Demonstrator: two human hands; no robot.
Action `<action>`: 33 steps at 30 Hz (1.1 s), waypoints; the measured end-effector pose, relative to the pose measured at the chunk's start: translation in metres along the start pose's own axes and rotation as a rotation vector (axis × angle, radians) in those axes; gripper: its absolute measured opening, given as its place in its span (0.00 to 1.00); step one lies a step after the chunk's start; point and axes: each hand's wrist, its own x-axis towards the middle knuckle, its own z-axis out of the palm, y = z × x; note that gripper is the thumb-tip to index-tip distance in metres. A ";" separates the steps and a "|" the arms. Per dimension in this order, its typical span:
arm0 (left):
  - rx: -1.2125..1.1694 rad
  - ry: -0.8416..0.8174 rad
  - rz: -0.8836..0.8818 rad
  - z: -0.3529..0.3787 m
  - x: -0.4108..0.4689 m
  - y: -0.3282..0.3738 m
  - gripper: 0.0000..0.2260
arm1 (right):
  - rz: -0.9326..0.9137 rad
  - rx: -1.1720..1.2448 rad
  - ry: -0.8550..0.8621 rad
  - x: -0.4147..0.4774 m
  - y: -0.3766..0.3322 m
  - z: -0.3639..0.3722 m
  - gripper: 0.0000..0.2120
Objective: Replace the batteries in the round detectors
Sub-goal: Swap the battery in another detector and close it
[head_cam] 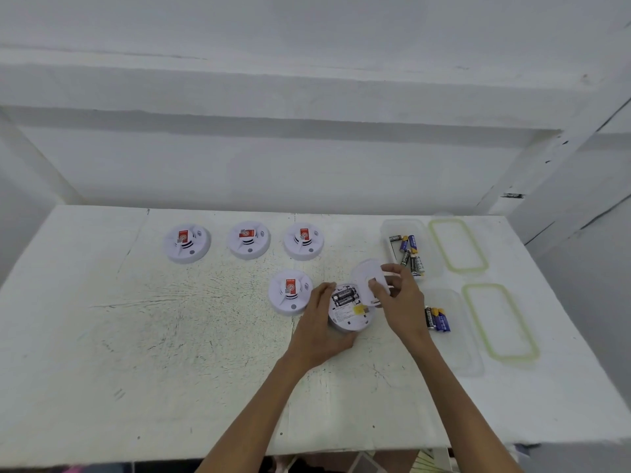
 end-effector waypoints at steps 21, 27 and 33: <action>-0.040 0.077 -0.115 0.006 -0.002 -0.001 0.58 | -0.066 -0.275 0.145 0.009 0.014 0.022 0.20; -0.009 0.097 -0.096 0.005 -0.005 -0.002 0.48 | -0.021 -0.309 0.077 0.005 0.024 0.022 0.22; 0.068 0.102 -0.030 0.007 -0.003 -0.003 0.51 | -0.012 -0.400 0.036 0.004 0.029 0.024 0.22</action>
